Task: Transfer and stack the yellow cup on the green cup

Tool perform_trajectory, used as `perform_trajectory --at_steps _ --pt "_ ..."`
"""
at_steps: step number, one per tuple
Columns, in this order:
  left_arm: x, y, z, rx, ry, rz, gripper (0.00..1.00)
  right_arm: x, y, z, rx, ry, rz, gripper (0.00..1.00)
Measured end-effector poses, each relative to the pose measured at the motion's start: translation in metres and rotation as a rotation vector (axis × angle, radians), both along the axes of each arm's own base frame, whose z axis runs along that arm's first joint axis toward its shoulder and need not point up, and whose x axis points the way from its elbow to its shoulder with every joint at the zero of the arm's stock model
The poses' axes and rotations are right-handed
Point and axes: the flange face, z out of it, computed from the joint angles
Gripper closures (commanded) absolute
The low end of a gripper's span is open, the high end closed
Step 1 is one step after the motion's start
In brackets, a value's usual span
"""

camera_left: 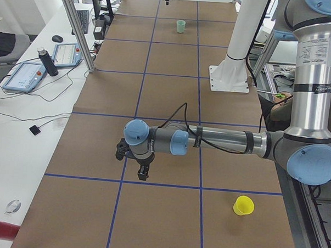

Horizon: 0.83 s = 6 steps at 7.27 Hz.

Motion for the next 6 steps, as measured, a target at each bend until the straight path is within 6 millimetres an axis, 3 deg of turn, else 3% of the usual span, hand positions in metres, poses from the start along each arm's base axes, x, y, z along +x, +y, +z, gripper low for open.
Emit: perform_trajectory --at_steps 2,3,4,6 --pt "0.016 0.002 -0.003 -0.051 0.021 -0.012 0.0 -0.013 0.0 -0.002 0.032 -0.017 -0.007 0.0" --pt "0.035 0.004 -0.003 -0.106 0.014 -0.033 0.0 -0.016 0.0 -0.003 0.032 -0.029 -0.01 0.0" --pt "0.054 0.008 -0.002 -0.166 0.006 -0.075 0.0 -0.02 0.001 -0.004 0.029 -0.047 -0.018 0.0" --pt "0.067 0.027 0.006 -0.309 0.0 -0.246 0.0 -0.023 0.002 -0.004 0.012 -0.069 -0.021 0.0"
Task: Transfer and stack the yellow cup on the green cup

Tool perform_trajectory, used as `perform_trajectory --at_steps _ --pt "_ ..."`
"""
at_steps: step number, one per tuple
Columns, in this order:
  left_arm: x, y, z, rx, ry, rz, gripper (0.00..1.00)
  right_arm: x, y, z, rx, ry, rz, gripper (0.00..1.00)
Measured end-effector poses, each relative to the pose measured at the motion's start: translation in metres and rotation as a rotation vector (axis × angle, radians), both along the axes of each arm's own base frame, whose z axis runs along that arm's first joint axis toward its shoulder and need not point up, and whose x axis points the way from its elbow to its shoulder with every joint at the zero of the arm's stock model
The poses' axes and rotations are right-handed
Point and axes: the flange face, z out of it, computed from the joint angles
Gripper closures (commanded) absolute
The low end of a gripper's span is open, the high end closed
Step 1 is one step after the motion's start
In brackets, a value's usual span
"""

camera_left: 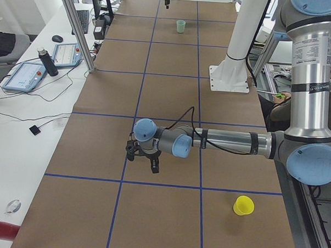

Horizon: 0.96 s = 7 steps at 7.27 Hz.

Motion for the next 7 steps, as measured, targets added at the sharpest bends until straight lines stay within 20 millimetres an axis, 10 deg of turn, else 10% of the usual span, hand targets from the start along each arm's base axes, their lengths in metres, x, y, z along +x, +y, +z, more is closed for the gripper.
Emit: perform_trajectory --at_steps 4,7 --pt "-0.015 0.075 0.044 -0.166 -0.064 -0.338 0.0 -0.018 0.002 0.002 -0.009 0.003 -0.031 0.0" --pt "0.011 0.087 0.061 -0.196 -0.21 -0.45 0.0 -0.025 0.001 0.001 -0.004 0.007 -0.044 0.0"
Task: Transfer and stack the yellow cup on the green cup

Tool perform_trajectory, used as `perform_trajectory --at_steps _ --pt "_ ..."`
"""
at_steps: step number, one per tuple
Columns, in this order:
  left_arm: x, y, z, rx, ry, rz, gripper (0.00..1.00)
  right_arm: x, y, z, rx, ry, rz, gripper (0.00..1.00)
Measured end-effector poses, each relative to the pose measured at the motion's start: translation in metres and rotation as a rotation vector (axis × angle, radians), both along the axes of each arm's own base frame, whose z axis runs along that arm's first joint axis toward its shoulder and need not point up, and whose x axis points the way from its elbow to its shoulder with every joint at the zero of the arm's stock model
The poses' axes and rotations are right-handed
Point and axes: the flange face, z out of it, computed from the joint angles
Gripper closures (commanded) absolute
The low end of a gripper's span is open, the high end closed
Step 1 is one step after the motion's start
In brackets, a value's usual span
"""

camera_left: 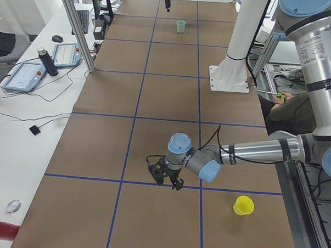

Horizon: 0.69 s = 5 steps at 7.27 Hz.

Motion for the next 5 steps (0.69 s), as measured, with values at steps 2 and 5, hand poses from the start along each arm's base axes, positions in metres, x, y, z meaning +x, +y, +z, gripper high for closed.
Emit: perform_trajectory --at_steps 2,5 --pt "0.011 -0.004 0.011 -0.036 -0.132 -0.091 0.0 -0.002 -0.002 0.0 0.008 0.016 0.001 0.0" --pt "0.034 -0.014 0.022 -0.12 -0.343 -0.249 0.0 -0.006 -0.005 -0.002 0.017 0.033 -0.001 0.0"
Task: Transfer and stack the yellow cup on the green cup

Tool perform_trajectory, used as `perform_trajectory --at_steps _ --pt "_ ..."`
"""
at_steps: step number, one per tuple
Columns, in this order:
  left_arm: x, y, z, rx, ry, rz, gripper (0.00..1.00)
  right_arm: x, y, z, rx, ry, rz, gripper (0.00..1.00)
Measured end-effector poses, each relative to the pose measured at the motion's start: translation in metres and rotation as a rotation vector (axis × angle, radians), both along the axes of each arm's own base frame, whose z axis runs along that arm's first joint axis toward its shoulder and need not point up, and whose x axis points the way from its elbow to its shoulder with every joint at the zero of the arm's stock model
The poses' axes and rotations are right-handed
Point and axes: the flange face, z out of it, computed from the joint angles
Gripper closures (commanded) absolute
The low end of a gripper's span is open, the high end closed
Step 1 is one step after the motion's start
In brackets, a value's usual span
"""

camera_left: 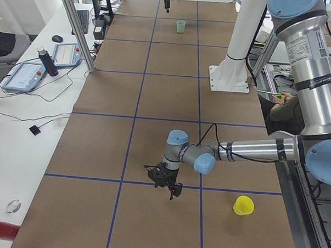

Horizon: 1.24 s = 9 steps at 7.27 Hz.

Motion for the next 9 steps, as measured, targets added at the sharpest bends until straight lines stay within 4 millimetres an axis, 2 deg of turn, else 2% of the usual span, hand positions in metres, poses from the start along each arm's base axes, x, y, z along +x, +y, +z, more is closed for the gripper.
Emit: perform_trajectory --at_steps 2,5,9 --pt "0.016 -0.001 -0.004 -0.088 -0.15 -0.12 0.01 -0.005 0.0 -0.001 0.005 0.007 -0.008 0.0" --pt "0.058 -0.004 -0.018 -0.268 -0.356 -0.292 0.01 -0.018 -0.006 -0.005 0.028 0.035 -0.024 0.0" --pt "0.093 0.042 0.0 -0.437 -0.596 -0.539 0.01 -0.035 -0.017 -0.007 0.046 0.062 -0.044 0.0"
